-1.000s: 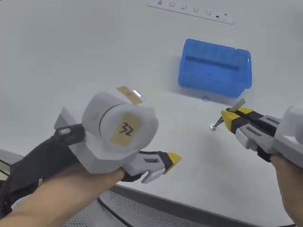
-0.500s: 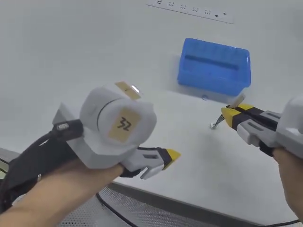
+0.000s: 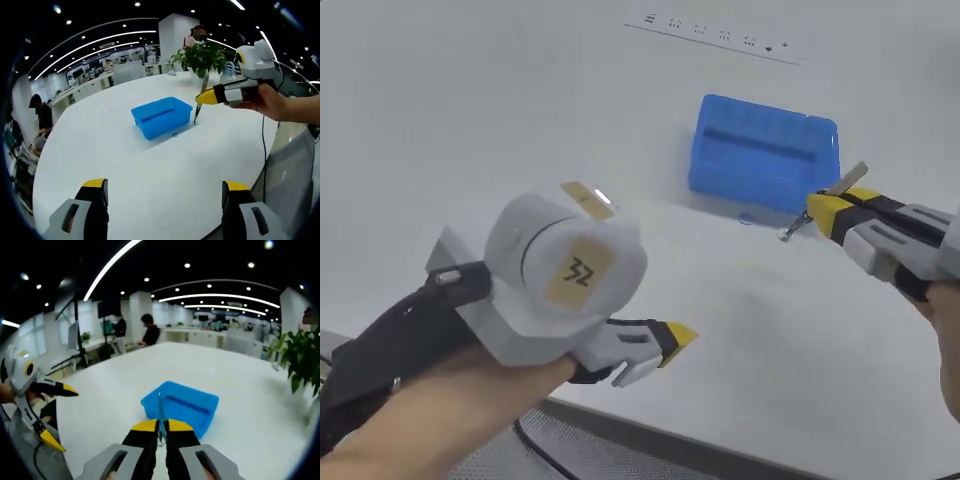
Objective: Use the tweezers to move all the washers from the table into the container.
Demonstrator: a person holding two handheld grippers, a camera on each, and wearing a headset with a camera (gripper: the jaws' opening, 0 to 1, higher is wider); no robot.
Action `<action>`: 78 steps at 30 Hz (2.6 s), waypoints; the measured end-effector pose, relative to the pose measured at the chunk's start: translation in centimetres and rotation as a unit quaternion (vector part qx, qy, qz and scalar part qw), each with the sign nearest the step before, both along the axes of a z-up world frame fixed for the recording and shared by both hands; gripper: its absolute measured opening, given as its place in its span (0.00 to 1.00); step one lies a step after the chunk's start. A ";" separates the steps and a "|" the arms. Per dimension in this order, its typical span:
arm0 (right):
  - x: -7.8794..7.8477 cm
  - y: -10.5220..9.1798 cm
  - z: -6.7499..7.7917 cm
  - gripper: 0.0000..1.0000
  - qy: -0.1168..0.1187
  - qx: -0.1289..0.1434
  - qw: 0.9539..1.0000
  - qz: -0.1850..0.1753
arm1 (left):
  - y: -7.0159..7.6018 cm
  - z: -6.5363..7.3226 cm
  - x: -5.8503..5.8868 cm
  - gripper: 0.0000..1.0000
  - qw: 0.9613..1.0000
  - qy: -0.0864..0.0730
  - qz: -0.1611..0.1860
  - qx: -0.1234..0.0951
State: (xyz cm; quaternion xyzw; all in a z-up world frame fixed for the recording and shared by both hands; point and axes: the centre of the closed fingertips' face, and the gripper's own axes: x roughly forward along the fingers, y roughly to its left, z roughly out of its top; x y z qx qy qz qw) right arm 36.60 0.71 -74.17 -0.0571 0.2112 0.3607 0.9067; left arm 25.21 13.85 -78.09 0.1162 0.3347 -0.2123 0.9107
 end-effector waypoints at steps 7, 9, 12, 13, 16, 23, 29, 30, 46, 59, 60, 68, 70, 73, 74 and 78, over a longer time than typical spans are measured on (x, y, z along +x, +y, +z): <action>3.4 0.2 1.8 0.01 -0.023 0.015 0.999 -0.017 | 0.1 0.1 0.4 0.96 1.000 -0.002 -0.002 0.002; 4.3 0.4 2.1 0.01 -0.030 0.013 0.999 -0.018 | 0.1 0.2 0.5 0.96 1.000 -0.004 -0.001 0.001; 5.5 0.7 2.3 0.01 -0.036 0.014 0.999 -0.020 | 0.1 0.3 0.7 0.96 1.000 -0.006 -0.001 0.003; 5.9 0.8 2.3 0.01 -0.037 0.014 0.999 -0.020 | 0.1 0.3 0.7 0.96 1.000 -0.006 0.000 0.002; 7.3 1.0 2.3 0.01 -0.042 0.017 0.999 -0.028 | 0.1 0.3 0.6 0.96 1.000 -0.005 -0.001 0.003; 9.9 1.4 0.4 0.01 -0.036 0.015 0.998 -0.041 | 0.3 0.2 0.6 0.96 1.000 -0.004 0.002 0.006; 10.9 1.3 -1.5 0.01 -0.027 -0.005 0.999 -0.045 | 0.5 0.2 0.5 0.96 1.000 -0.003 0.006 0.006; 10.9 1.3 -1.8 0.01 -0.025 -0.007 0.999 -0.045 | 0.5 0.2 0.5 0.96 1.000 -0.003 0.006 0.005; 11.1 1.2 -5.1 0.02 0.003 -0.026 0.998 -0.057 | 0.6 0.6 0.5 0.98 1.000 -0.004 0.010 -0.003; 10.8 1.3 -5.5 0.02 0.013 -0.020 0.998 -0.053 | 0.5 0.3 0.2 0.98 1.000 0.001 0.008 0.003; 10.9 1.1 -5.5 0.03 0.014 -0.018 0.998 -0.054 | 0.5 0.3 0.2 0.98 1.000 0.000 0.008 0.004; 9.3 0.9 -2.7 0.03 0.000 0.011 0.999 -0.051 | 0.6 0.5 0.4 0.98 1.000 -0.002 0.011 0.001; 8.6 0.9 -1.7 0.03 -0.007 0.020 0.999 -0.048 | 0.6 0.4 0.3 0.98 1.000 -0.001 0.009 0.003; 7.6 1.1 -0.8 0.03 -0.014 0.028 0.999 -0.042 | 0.7 0.3 0.3 0.98 1.000 -0.001 0.009 0.005; 7.2 1.2 -0.5 0.03 -0.015 0.031 0.999 -0.040 | 0.7 0.4 0.4 0.98 1.000 -0.001 0.011 0.003; 6.0 1.4 0.6 0.03 -0.021 0.046 0.998 -0.039 | 0.8 0.3 0.4 0.98 1.000 -0.001 0.012 0.003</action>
